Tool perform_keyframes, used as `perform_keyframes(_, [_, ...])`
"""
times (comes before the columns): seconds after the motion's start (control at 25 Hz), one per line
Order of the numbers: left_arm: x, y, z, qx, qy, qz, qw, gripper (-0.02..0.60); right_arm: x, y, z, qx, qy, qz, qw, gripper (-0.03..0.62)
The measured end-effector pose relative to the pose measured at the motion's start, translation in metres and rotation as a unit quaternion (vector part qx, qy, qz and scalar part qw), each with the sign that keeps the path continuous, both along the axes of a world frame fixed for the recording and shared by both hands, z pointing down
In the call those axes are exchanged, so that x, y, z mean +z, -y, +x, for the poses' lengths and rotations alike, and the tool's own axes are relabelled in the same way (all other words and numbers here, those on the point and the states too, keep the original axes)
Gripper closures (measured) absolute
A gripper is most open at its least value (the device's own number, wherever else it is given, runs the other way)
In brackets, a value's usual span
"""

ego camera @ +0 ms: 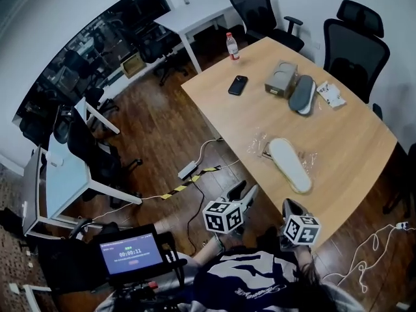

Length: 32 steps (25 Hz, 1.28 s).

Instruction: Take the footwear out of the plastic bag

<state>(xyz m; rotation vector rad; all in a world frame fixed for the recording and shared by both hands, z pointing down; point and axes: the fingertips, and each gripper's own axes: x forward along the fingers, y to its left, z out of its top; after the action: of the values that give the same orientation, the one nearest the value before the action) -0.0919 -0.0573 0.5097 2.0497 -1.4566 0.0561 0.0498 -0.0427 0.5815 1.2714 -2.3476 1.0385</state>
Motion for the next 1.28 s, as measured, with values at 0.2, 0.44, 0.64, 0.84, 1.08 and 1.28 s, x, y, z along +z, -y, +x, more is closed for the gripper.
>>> perform_keyframes(0.2, [-0.005,-0.054,-0.02,0.016,-0.015,0.007,0.9997,0.465,-0.014,-0.031,-0.036,-0.003,0.002,0.011,1.0,0.597])
perform_keyframes(0.44, [0.0,-0.119,-0.054,0.022,-0.031,0.008,0.9993,0.578,-0.024,-0.09,-0.071,0.013,0.013,0.021,1.0,0.597])
perform_keyframes(0.64, [0.02,-0.157,-0.055,0.03,-0.057,-0.013,0.9979,0.577,-0.023,-0.145,-0.074,0.021,0.01,0.022,1.0,0.597])
perform_keyframes(0.84, [0.017,-0.183,-0.034,0.072,-0.069,-0.012,0.995,0.577,-0.027,-0.183,-0.064,0.034,0.0,0.02,0.999,0.597])
perform_keyframes(1.08, [0.004,-0.206,-0.007,0.106,-0.059,0.001,0.9926,0.578,-0.037,-0.198,-0.046,0.058,0.006,0.029,0.998,0.597])
perform_keyframes(1.28, [0.001,-0.216,0.01,0.103,-0.052,0.004,0.9934,0.577,-0.045,-0.21,-0.026,0.063,0.022,0.038,0.997,0.597])
